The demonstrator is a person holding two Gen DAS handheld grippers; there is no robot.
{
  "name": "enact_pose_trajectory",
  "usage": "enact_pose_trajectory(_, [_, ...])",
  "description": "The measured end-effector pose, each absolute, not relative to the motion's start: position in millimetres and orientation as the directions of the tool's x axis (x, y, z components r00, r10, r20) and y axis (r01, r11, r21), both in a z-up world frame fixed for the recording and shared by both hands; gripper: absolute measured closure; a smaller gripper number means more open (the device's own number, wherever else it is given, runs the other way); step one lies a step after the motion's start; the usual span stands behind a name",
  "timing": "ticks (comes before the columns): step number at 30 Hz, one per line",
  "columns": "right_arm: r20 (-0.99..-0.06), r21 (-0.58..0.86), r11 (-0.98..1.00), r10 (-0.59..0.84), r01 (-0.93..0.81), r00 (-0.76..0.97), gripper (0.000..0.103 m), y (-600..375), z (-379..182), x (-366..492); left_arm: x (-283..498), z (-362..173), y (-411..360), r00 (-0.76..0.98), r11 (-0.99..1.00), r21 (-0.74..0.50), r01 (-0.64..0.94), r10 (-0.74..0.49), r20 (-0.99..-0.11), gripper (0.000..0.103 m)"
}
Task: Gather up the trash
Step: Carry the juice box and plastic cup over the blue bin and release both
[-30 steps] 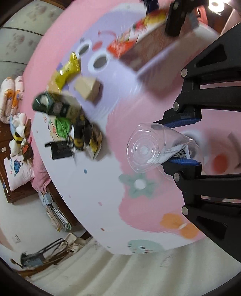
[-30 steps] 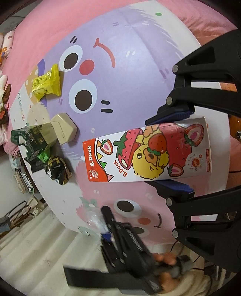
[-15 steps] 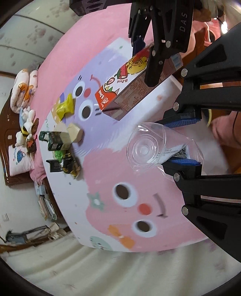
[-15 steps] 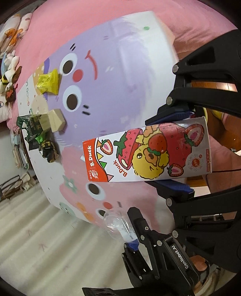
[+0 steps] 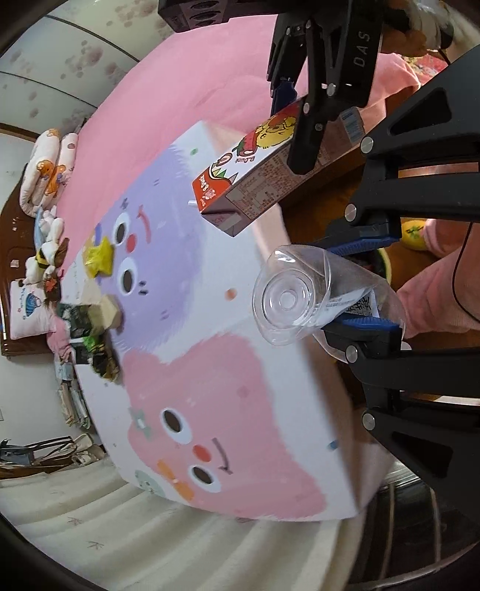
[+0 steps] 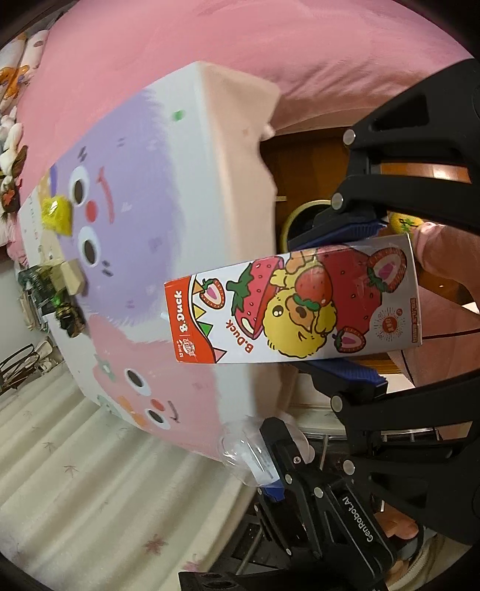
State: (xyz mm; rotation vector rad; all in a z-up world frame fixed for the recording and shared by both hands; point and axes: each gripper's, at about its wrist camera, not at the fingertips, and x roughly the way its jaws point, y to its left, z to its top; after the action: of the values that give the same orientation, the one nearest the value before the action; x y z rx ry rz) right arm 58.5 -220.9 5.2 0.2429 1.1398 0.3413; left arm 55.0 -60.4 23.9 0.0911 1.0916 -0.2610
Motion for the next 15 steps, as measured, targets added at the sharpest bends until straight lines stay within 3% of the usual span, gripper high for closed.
enact_pose_trajectory(15, [-0.906, 0.392, 0.918, 0.373, 0.064, 0.2, 0.053, -247, -144, -3, 39, -101, -118, 0.236, 0.958, -0.085, 0.274, -0.152, -0.96, 0.075])
